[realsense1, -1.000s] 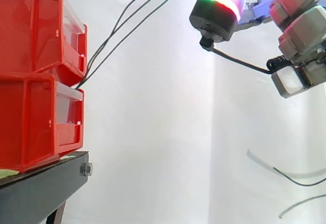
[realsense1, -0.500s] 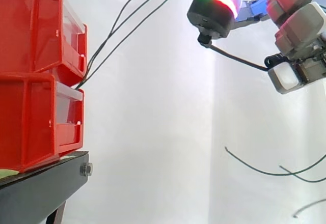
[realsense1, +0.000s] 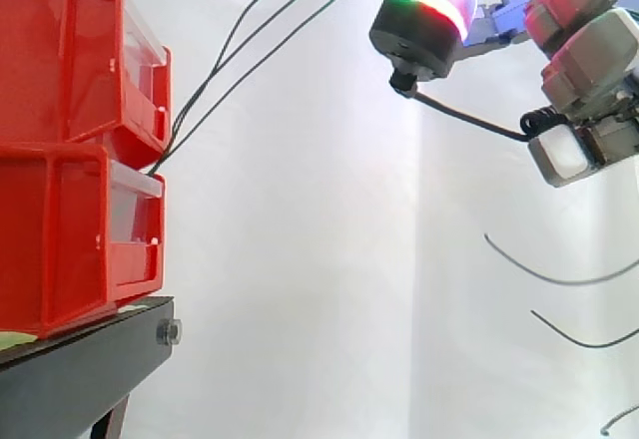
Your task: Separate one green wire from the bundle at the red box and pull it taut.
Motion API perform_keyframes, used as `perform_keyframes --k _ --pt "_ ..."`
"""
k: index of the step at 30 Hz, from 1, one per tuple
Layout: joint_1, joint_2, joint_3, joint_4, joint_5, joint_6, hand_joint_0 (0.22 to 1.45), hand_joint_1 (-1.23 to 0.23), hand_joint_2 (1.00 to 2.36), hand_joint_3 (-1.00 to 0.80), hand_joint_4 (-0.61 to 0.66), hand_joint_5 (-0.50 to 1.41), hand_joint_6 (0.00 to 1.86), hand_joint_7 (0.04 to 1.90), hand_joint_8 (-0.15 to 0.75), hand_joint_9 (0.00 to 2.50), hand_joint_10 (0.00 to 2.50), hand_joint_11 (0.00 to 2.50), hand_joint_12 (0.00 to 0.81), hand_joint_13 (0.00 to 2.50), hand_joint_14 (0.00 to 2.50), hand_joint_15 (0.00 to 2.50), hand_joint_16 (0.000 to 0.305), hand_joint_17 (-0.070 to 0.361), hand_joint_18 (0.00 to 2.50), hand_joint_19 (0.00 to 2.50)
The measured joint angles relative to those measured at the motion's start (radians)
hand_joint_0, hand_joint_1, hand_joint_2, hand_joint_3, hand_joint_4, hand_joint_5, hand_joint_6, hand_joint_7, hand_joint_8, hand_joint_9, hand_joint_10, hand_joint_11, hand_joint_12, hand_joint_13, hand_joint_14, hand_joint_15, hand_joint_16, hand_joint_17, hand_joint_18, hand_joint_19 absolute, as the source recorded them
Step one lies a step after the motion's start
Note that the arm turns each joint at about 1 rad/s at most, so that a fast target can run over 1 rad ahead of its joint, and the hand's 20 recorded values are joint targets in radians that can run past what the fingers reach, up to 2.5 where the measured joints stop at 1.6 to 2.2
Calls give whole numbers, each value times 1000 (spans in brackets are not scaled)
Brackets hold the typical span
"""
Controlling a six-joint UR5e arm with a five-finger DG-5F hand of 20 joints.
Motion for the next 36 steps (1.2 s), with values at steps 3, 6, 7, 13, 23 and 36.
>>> perform_keyframes --k 3,6,7,13,23,36 --pt "0 0 0 -1 -1 0 596 -821 1000 -500 24 -168 893 939 243 1433 27 955 321 1334 33 931 40 90 843 726" --pt "0 0 0 -1 -1 0 557 -679 1000 -500 29 -163 891 959 258 1461 27 935 324 1343 32 922 41 93 852 720" --pt "0 0 0 -1 -1 0 559 -664 1000 -500 32 -163 891 969 258 1467 26 942 327 1343 32 926 41 92 850 727" --pt "0 0 1 -1 -1 0 582 -510 1000 -500 30 -159 890 1000 261 1485 27 942 325 1346 33 930 40 90 842 732" --pt "-1 0 3 -7 -1 0 588 -733 1018 -234 -8 -159 904 1019 273 1471 30 963 327 1331 32 924 40 89 827 736" --pt "-1 0 5 -10 -2 0 607 -811 1000 -500 36 -160 896 975 251 1449 28 956 322 1326 33 924 39 88 830 721"
